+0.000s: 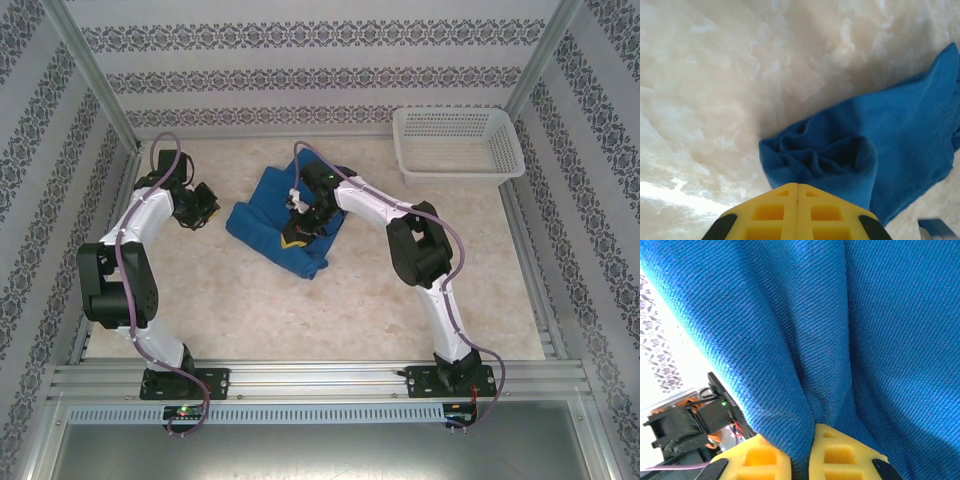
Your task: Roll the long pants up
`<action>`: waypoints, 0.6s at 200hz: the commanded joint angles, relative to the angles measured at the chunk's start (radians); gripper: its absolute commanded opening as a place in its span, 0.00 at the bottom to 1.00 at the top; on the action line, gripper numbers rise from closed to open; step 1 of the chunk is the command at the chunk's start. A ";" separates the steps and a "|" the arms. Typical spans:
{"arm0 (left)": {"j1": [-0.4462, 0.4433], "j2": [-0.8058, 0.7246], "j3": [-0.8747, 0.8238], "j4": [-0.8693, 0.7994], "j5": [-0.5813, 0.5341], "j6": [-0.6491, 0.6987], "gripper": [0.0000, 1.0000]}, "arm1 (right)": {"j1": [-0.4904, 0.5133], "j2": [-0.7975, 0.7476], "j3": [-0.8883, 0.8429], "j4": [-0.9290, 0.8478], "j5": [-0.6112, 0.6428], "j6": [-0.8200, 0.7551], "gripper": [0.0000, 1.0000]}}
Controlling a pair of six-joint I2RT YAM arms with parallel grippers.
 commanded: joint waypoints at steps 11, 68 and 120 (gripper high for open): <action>-0.029 -0.067 -0.057 0.057 0.066 -0.030 0.00 | -0.024 0.098 0.068 0.026 -0.138 0.072 0.01; -0.181 -0.014 -0.024 0.093 0.046 -0.033 0.00 | -0.032 0.198 0.212 -0.002 -0.211 0.101 0.02; -0.205 0.172 0.034 0.151 0.028 -0.044 0.00 | -0.034 0.177 0.168 0.009 -0.209 0.097 0.02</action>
